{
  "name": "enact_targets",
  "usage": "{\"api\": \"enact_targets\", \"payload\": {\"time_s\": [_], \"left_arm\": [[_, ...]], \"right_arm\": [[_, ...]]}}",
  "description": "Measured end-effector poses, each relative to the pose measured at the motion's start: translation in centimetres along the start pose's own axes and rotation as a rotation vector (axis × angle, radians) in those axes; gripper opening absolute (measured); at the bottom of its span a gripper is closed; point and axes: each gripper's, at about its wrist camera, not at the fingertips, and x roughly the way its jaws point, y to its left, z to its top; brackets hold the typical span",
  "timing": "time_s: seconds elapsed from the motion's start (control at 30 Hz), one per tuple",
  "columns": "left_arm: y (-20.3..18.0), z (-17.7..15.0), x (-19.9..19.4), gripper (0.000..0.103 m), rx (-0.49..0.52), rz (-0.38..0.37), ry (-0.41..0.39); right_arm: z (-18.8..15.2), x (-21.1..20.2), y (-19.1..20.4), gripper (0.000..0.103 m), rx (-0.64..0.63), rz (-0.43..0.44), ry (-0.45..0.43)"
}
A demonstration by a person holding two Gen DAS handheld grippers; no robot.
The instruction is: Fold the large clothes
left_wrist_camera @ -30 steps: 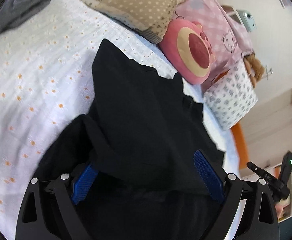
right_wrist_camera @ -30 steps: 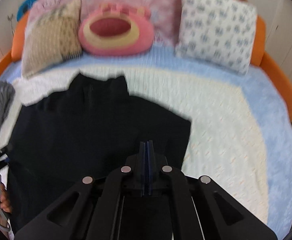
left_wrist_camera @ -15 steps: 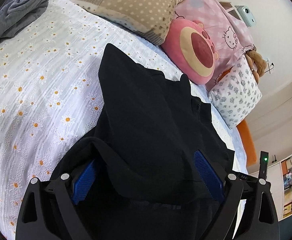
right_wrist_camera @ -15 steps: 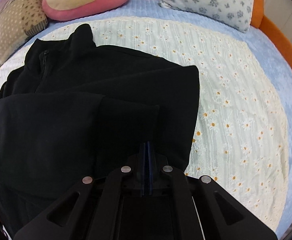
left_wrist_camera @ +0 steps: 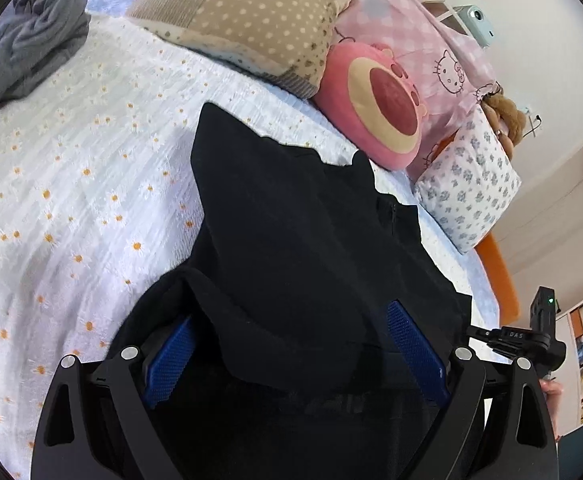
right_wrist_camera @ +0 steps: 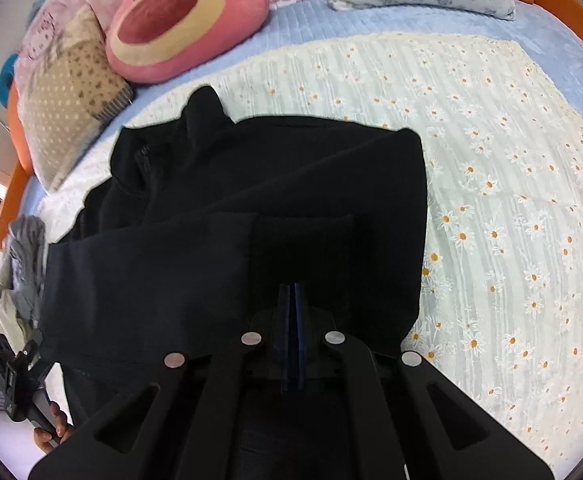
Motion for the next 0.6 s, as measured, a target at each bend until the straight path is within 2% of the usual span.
{"api": "enact_targets", "payload": {"time_s": [0.1, 0.13, 0.17, 0.2, 0.27, 0.3, 0.37, 0.4, 0.53, 0.6], "left_arm": [[-0.3, 0.1, -0.1, 0.094, 0.006, 0.007, 0.007], [-0.4, 0.1, -0.1, 0.094, 0.005, 0.01, 0.006], [-0.4, 0.1, -0.2, 0.094, 0.004, 0.01, 0.006], [-0.5, 0.1, -0.2, 0.094, 0.004, 0.012, 0.005], [-0.5, 0.2, -0.2, 0.094, 0.014, 0.016, 0.005], [-0.5, 0.2, -0.1, 0.094, 0.019, 0.022, 0.007], [-0.8, 0.3, 0.0, 0.094, 0.022, 0.027, 0.012], [-0.8, 0.4, 0.0, 0.094, 0.019, 0.026, 0.013], [-1.1, 0.5, 0.1, 0.094, 0.025, 0.045, 0.019], [-1.1, 0.7, 0.4, 0.094, 0.024, 0.056, 0.03]], "right_arm": [[-0.2, -0.5, -0.4, 0.005, -0.018, -0.008, -0.022], [-0.2, -0.5, -0.5, 0.018, -0.025, -0.003, -0.016], [-0.2, -0.8, -0.5, 0.07, -0.034, 0.013, -0.032], [-0.4, -1.3, -0.4, 0.098, -0.041, 0.024, -0.06], [-0.7, -3.0, -0.4, 0.098, -0.06, 0.039, -0.152], [-0.7, -3.2, -0.5, 0.098, -0.062, 0.03, -0.157], [-0.2, -3.0, -0.8, 0.098, -0.048, -0.08, -0.134], [-0.1, -2.7, -1.0, 0.098, -0.048, -0.098, -0.115], [0.3, -1.2, -1.6, 0.098, -0.047, -0.018, -0.06], [0.4, -0.7, -1.4, 0.098, -0.061, -0.003, -0.065]]}}
